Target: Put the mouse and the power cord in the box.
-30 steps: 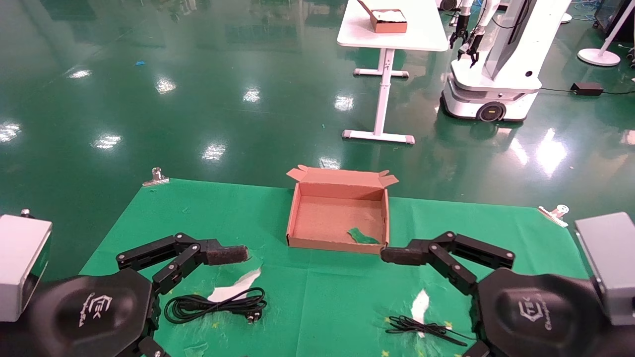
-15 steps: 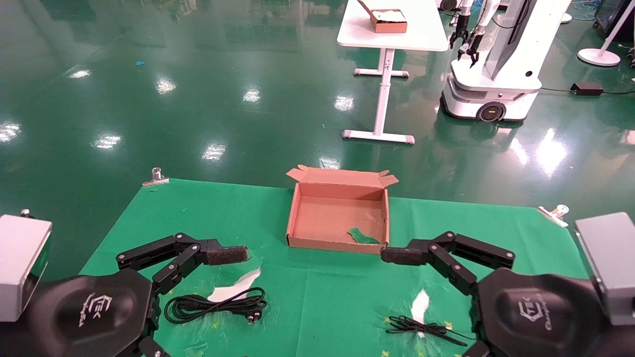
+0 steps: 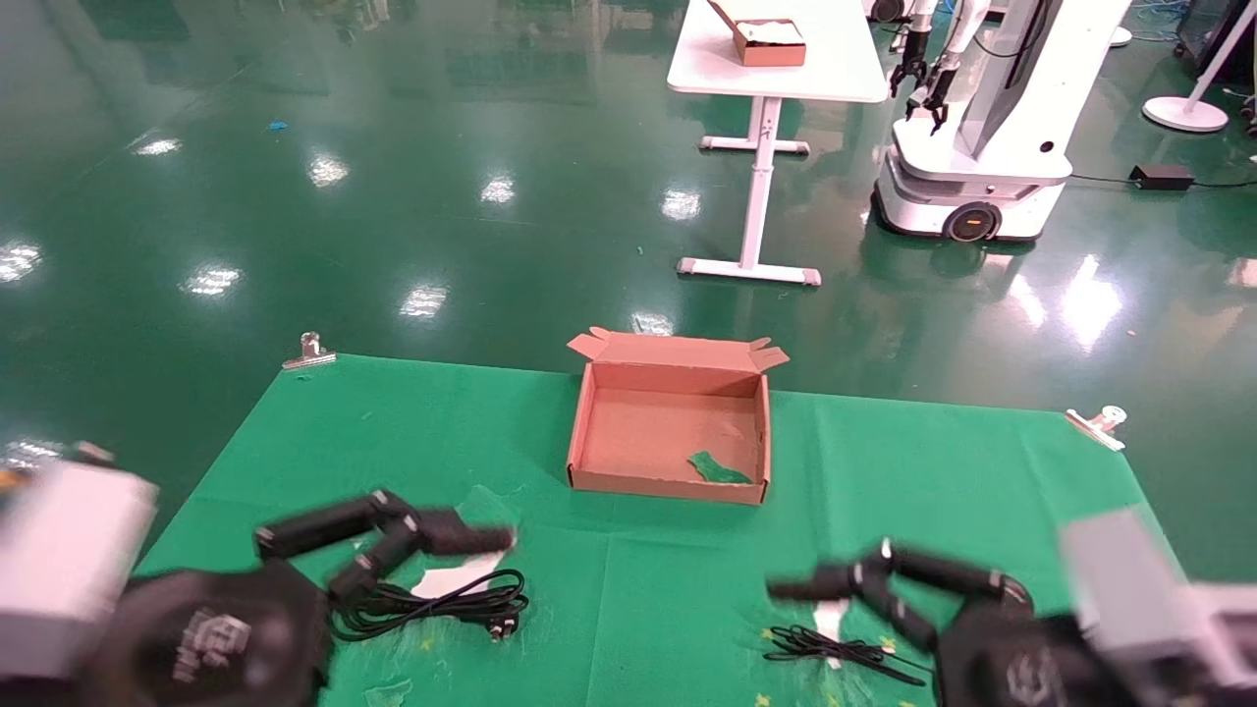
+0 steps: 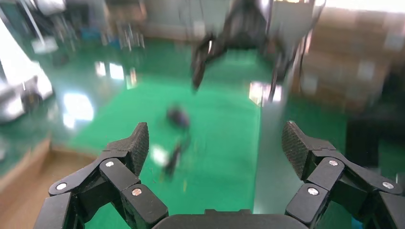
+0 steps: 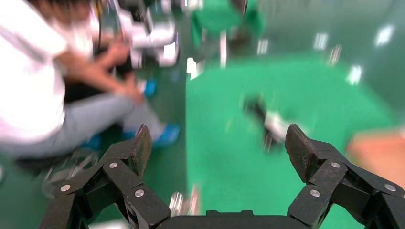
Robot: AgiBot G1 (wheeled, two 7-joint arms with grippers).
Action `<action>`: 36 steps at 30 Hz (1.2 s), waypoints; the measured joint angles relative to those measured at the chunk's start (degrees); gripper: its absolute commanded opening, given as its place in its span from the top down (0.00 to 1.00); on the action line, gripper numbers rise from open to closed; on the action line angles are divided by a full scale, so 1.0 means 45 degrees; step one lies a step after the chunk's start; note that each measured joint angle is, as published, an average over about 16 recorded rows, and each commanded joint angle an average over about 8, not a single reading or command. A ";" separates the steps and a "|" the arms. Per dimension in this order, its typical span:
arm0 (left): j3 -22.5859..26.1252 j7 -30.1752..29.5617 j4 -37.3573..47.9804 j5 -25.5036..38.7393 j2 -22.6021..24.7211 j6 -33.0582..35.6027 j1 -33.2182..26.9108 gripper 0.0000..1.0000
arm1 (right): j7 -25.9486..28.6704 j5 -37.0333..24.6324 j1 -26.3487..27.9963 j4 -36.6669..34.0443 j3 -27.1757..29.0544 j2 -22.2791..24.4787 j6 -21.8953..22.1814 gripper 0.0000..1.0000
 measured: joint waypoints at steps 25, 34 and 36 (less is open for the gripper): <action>0.3004 -0.1795 0.0198 0.8159 0.1888 -0.1324 -0.2039 0.00 | 0.1485 -0.2076 0.0612 -0.0002 -0.0896 0.0233 0.0459 0.00; 0.4114 -0.3421 0.1062 1.1275 0.3539 -0.1767 -0.2859 0.00 | 0.1773 -0.2113 0.0671 0.0303 -0.0929 0.0241 0.0550 0.00; 0.4366 -0.3741 0.1315 1.1975 0.3966 -0.1908 -0.3029 0.00 | 0.1821 -0.2109 0.0665 0.0360 -0.0938 0.0248 0.0556 0.00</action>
